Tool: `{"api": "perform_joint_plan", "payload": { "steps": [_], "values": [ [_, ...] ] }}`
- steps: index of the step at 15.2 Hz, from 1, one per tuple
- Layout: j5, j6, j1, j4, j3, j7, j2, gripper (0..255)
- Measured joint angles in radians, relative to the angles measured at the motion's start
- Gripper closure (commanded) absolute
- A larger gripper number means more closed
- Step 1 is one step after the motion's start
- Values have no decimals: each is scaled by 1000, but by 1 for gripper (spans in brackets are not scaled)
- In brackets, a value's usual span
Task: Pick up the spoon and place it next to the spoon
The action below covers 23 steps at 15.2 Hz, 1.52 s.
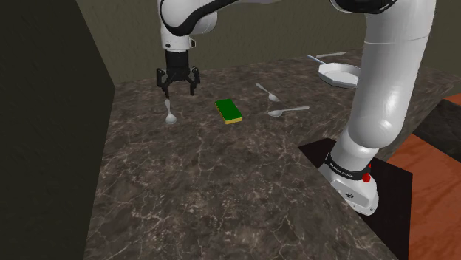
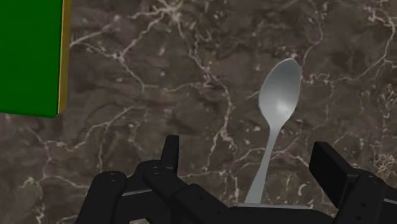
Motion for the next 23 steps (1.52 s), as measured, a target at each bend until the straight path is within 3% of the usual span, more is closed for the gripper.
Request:
{"api": "perform_joint_plan", "payload": {
  "steps": [6, 19, 20, 23],
  "values": [
    [-43, -1, 46, 241, -29, 110, 223, 0],
    [-52, 72, 60, 221, -35, 120, 274, 0],
    [-52, 72, 60, 221, -35, 120, 274, 255],
    [-53, 71, 59, 222, -36, 120, 273, 255]
  ]
}}
